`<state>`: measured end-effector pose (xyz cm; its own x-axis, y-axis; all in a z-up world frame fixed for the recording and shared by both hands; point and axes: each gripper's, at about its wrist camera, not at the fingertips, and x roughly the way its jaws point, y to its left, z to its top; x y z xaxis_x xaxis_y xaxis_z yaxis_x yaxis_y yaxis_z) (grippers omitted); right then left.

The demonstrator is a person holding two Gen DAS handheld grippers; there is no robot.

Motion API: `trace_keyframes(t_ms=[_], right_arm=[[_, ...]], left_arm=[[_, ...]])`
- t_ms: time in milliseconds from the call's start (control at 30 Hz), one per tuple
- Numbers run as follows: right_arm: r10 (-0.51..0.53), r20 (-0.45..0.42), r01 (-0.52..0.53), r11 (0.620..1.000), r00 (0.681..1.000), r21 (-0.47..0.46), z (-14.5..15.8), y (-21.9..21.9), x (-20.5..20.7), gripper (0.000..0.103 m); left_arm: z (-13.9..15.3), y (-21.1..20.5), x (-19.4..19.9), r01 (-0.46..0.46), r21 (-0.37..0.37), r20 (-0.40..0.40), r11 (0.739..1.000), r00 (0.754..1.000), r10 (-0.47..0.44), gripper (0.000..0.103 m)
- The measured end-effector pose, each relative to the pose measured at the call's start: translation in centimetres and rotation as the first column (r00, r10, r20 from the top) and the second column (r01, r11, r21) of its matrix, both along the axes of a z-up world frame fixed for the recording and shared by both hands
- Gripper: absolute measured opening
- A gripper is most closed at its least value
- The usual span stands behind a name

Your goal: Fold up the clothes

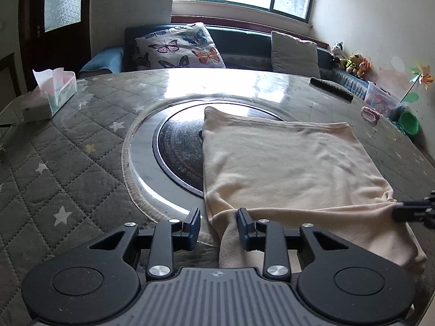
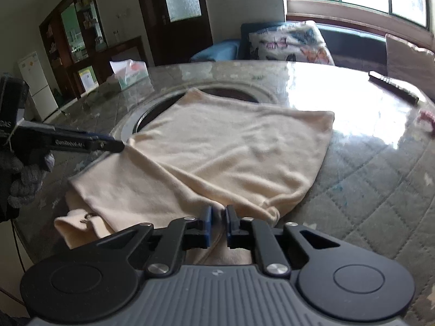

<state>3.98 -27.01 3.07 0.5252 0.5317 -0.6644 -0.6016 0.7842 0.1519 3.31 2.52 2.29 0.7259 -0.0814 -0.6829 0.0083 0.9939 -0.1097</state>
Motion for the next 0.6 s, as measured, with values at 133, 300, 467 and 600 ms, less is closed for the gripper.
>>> trace_keyframes(t_ms=[133, 300, 467, 600], right_arm=[[-0.03, 0.004, 0.03, 1.0, 1.0, 0.003, 0.1, -0.2, 0.4, 0.008], [-0.043, -0.009, 0.043, 0.999, 0.999, -0.015, -0.4, -0.5, 0.7, 0.011], [0.042, 0.034, -0.041, 0.999, 0.999, -0.031, 1.3, 0.0, -0.5, 0.013], [0.162, 0.026, -0.16, 0.985, 0.986, -0.07, 1.3, 1.4, -1.6, 0.013]], left_arm=[[-0.2, 0.0, 0.0, -0.008, -0.001, 0.0, 1.0, 1.0, 0.008, 0.034], [0.5, 0.1, -0.5, 0.001, 0.013, 0.015, 1.0, 1.0, -0.001, 0.034], [2.2, -0.8, -2.1, 0.068, 0.046, 0.067, 0.997, 0.995, -0.07, 0.033], [2.5, -2.4, -3.4, 0.165, 0.084, 0.074, 0.983, 0.982, -0.171, 0.033]])
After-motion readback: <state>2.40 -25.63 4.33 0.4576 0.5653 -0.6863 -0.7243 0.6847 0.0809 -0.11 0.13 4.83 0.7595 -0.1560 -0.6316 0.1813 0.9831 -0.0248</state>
